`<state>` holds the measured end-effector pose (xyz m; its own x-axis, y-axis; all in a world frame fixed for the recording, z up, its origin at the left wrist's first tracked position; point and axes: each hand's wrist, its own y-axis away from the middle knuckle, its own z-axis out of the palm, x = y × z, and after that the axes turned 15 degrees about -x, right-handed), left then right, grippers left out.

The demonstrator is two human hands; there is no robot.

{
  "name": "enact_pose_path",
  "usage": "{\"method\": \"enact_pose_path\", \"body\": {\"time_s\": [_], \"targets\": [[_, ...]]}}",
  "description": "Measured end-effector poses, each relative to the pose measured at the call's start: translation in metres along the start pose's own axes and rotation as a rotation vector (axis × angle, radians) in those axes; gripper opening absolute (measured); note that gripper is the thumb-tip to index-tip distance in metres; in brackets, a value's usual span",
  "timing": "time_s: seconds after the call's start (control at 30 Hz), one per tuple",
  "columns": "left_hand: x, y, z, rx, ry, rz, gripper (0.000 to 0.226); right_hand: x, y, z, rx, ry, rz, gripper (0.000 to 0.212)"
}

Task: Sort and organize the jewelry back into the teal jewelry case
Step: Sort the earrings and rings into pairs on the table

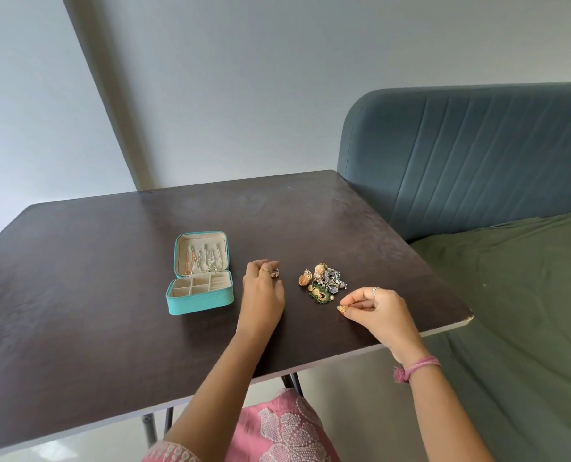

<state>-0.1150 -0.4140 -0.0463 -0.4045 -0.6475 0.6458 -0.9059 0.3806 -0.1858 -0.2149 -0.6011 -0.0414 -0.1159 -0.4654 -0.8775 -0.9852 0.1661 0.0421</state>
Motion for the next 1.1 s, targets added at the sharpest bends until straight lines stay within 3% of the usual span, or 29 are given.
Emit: {"method": "enact_pose_path", "body": {"time_s": [0.07,0.13,0.23,0.3,0.57,0.7,0.8,0.9,0.97,1.1], "targets": [[0.006,0.016,0.003,-0.043,0.040,0.085,0.031,-0.002,0.001,0.000,-0.005,0.011,0.003,0.014],[0.016,0.030,0.006,-0.189,0.106,0.136,0.028,-0.002,0.001,-0.001,-0.026,-0.020,0.004,0.014],[0.027,0.040,0.011,-0.392,0.179,0.156,0.031,-0.002,0.000,-0.003,-0.079,-0.041,0.001,0.015],[0.032,0.040,0.011,-0.423,0.225,0.151,0.030,-0.004,-0.002,-0.002,-0.095,-0.043,-0.008,0.018],[0.032,0.036,0.011,-0.275,0.516,0.016,0.011,-0.016,-0.005,0.002,-0.273,-0.129,-0.168,0.023],[0.032,0.036,0.008,-0.207,0.553,-0.013,0.009,-0.026,-0.014,0.002,-0.299,-0.197,-0.142,0.027],[0.031,0.036,0.007,-0.150,0.555,-0.050,0.010,-0.036,-0.027,0.005,-0.307,-0.068,-0.179,0.010],[0.028,0.034,0.004,-0.074,0.579,-0.109,0.015,-0.053,-0.050,0.007,-0.331,0.023,-0.161,0.010],[0.025,0.034,0.003,-0.075,0.545,-0.118,0.020,-0.066,-0.072,0.009,-0.305,0.089,-0.152,0.014],[0.021,0.041,0.016,-0.181,0.235,0.032,0.015,-0.086,-0.117,0.024,-0.294,0.371,-0.214,0.012]]}}
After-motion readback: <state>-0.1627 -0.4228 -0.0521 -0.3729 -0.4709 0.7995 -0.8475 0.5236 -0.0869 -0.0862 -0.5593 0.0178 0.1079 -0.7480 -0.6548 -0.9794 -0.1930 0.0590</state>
